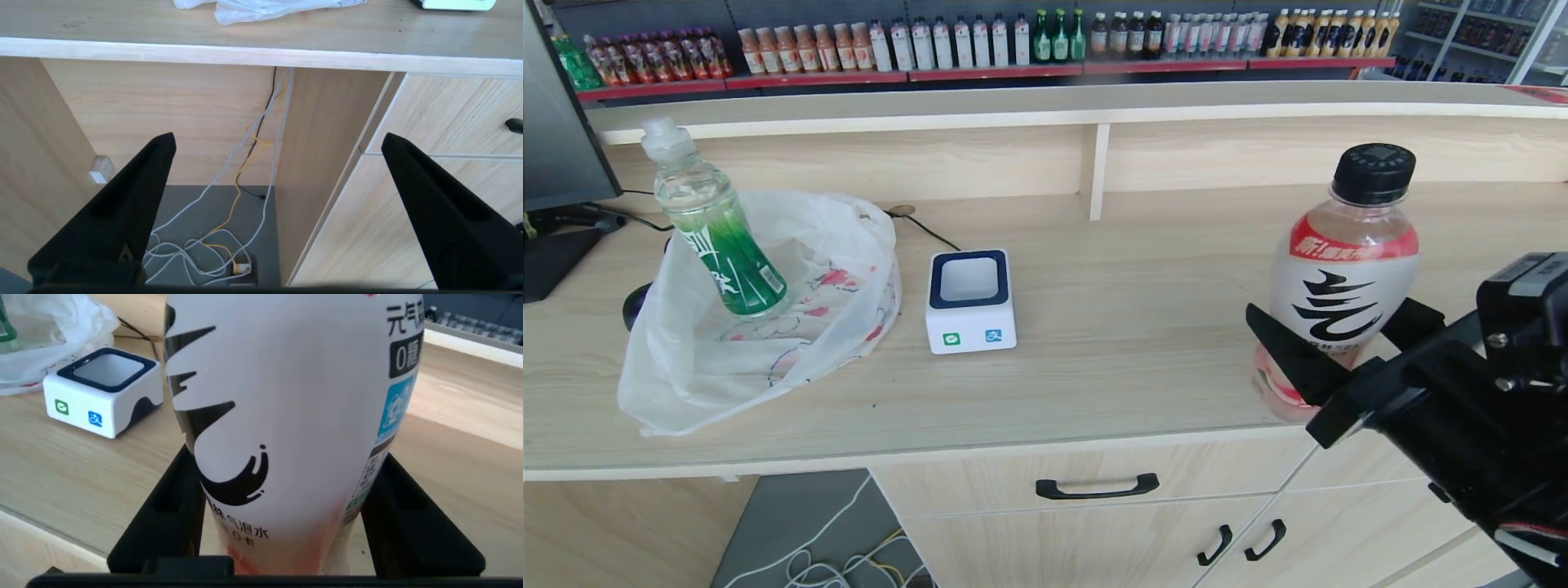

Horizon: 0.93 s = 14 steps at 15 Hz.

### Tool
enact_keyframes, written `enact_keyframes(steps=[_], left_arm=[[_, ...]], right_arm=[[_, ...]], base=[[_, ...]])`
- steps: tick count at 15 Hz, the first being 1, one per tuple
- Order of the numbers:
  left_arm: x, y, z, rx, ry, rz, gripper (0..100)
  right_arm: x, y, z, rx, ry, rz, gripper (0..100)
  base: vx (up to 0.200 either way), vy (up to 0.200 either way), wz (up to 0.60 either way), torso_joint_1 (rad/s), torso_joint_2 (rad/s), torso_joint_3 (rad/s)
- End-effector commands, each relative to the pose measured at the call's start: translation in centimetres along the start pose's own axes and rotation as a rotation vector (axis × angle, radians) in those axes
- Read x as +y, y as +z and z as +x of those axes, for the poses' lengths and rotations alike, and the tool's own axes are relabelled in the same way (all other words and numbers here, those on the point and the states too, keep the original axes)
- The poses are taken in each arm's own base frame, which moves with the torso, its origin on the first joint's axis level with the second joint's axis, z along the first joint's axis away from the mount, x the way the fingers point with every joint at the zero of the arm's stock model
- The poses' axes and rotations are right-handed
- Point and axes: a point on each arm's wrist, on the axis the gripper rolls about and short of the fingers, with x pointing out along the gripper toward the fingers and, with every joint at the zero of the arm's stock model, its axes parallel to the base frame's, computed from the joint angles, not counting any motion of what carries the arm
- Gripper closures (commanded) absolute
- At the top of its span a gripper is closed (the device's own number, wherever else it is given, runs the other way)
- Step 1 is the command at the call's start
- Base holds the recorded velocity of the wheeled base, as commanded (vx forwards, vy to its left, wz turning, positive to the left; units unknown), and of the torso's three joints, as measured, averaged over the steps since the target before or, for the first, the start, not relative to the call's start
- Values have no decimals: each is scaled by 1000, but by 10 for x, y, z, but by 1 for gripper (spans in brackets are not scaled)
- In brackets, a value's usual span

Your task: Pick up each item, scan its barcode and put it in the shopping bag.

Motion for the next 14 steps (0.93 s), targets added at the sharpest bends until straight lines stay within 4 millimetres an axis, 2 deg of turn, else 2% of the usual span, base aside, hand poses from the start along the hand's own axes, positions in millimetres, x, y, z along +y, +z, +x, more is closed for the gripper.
enact_keyframes(steps=[1, 4, 6, 9, 12, 13, 14], left_arm=[[0, 0, 0, -1, 0, 0, 0], [0, 0, 0, -1, 0, 0, 0], [0, 0, 0, -1, 0, 0, 0], [0, 0, 0, -1, 0, 0, 0], [0, 0, 0, -1, 0, 0, 0], [0, 0, 0, -1, 0, 0, 0], [0, 0, 0, -1, 0, 0, 0]], right_arm=[[5, 0, -6, 2, 34, 9, 100], [26, -4, -25, 21, 164, 39, 100], [27, -5, -35, 24, 196, 57, 100], [41, 11, -39, -38, 277, 92, 100], [64, 12, -14, -36, 297, 68, 100], [79, 19, -5, -67, 323, 50, 100], [97, 27, -6, -101, 376, 29, 100]], base=[[0, 0, 0, 0, 0, 0], [0, 0, 0, 0, 0, 0], [0, 0, 0, 0, 0, 0], [0, 0, 0, 0, 0, 0], [0, 0, 0, 0, 0, 0], [0, 0, 0, 0, 0, 0], [0, 0, 0, 0, 0, 0]])
